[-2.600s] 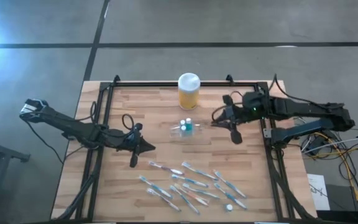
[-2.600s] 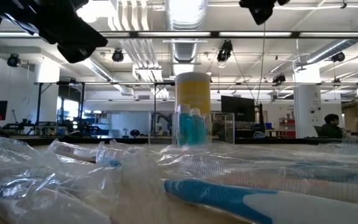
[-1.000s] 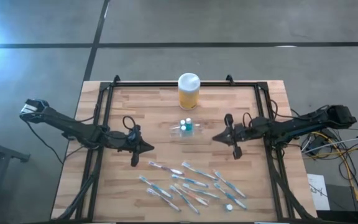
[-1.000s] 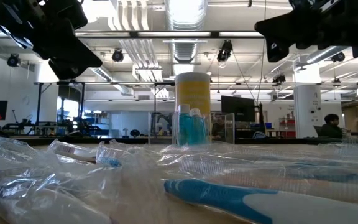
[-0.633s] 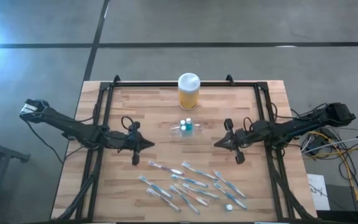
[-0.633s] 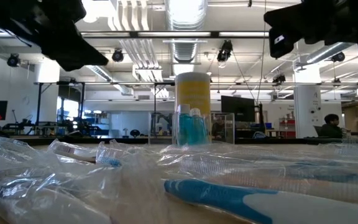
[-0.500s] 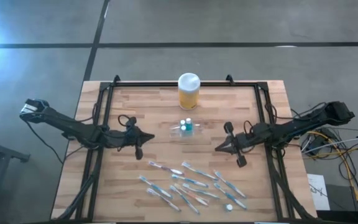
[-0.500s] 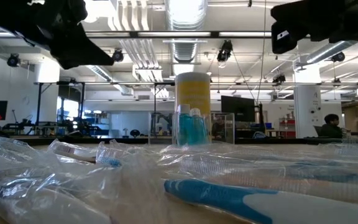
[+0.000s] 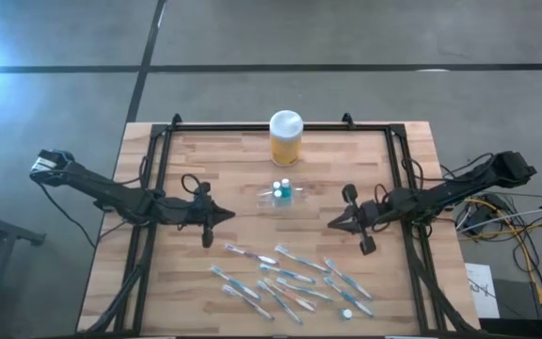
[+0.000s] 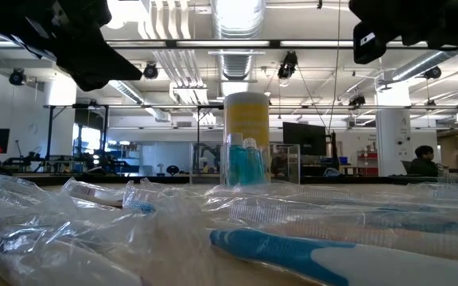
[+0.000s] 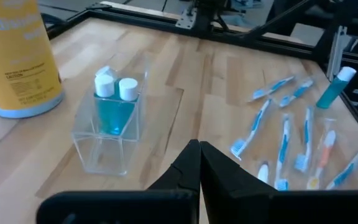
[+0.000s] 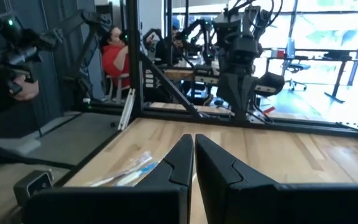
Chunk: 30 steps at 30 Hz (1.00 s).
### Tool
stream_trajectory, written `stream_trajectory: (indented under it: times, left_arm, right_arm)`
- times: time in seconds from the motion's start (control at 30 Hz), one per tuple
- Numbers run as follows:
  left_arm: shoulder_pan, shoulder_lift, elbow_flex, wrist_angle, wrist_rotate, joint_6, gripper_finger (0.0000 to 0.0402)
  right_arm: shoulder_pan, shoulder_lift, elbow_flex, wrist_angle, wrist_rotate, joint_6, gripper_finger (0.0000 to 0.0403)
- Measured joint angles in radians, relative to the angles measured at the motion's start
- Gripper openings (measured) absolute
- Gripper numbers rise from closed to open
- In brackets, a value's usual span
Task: Pick & Place toothbrushing station
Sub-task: Put the mouthwash bottle into the transparent organizer
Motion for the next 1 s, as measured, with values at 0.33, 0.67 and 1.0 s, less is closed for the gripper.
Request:
stream_trajectory:
  times: [0.33, 0.67, 1.0]
  left_arm:
    - [0.001, -0.002, 0.006, 0.000, 0.022, 0.023, 0.0005]
    - [0.001, -0.002, 0.007, 0.002, 0.021, 0.028, 0.0005]
    - [0.002, -0.002, 0.020, 0.049, 0.020, 0.034, 0.0005]
  right_arm:
    - [0.012, -0.082, -0.045, 0.034, -0.001, -0.005, 0.0013]
    - [0.011, -0.259, -0.132, 0.055, -0.001, -0.011, 0.0013]
    - [0.011, -0.326, -0.150, 0.020, -0.003, 0.000, 0.0013]
